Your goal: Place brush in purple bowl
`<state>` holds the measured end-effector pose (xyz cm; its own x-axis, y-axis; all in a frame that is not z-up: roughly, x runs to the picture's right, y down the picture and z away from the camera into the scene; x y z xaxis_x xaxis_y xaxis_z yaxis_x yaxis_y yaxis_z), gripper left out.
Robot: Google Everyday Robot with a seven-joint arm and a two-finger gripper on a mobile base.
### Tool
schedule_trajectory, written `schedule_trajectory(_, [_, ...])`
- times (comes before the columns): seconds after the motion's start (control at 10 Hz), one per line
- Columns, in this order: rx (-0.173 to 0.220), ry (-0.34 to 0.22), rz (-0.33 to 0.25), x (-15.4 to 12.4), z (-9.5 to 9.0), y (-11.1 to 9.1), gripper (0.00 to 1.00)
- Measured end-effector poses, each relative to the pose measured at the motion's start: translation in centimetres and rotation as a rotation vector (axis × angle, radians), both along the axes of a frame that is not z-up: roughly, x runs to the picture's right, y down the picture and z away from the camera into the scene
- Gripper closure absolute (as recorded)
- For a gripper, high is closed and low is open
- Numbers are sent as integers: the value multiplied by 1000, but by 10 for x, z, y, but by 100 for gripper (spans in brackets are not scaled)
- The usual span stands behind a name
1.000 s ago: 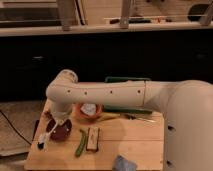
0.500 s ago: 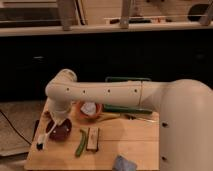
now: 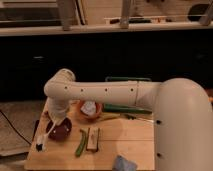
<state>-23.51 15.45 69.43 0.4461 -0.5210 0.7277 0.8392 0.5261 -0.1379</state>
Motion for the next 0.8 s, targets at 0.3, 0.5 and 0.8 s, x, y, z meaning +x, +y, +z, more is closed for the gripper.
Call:
schedule_trajectory(0.3, [-4,-3,23,7,6,-11,100])
schedule_trajectory(0.5, [-14,-3,45,16,14,-17,100])
schedule_trajectory(0.8, [-29,-4,74,25,23,-24,100])
